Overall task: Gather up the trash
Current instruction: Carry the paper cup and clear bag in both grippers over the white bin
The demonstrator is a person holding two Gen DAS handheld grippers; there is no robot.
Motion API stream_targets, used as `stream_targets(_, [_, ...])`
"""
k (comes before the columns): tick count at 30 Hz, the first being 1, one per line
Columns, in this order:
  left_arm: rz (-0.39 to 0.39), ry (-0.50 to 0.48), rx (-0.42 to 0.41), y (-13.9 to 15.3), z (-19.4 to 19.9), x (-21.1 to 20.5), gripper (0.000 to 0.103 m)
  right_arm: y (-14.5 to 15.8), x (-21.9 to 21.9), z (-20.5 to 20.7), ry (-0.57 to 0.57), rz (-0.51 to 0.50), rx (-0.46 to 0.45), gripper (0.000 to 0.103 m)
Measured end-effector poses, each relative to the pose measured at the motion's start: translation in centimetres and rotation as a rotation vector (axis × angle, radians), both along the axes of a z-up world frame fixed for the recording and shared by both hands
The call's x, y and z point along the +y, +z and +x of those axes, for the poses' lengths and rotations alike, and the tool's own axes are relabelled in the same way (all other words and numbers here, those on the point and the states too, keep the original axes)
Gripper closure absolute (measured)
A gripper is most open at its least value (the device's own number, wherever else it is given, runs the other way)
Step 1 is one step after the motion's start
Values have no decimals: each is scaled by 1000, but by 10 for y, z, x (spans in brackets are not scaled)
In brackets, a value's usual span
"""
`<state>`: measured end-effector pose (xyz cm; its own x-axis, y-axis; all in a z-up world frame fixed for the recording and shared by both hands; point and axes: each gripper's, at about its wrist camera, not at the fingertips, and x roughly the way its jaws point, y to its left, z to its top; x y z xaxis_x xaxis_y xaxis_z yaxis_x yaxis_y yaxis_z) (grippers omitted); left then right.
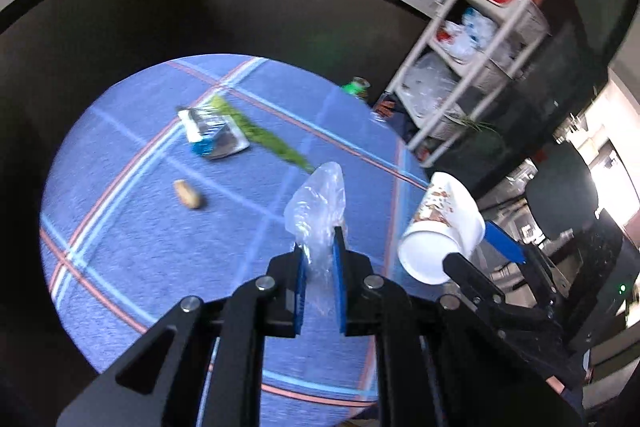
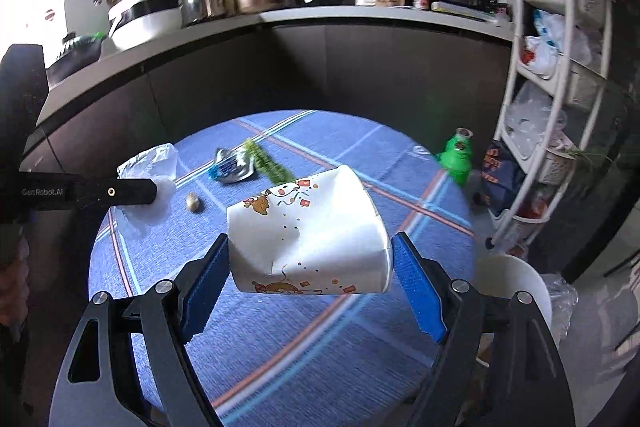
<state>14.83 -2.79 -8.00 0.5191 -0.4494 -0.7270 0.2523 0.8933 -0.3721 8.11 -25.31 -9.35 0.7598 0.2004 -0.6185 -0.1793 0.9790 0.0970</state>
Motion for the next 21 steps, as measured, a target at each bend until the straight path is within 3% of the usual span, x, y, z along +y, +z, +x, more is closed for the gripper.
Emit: stream_targets(21, [16,-270,-7,12,1,-144,91,-12,-118,-33,-265,37,-1,27])
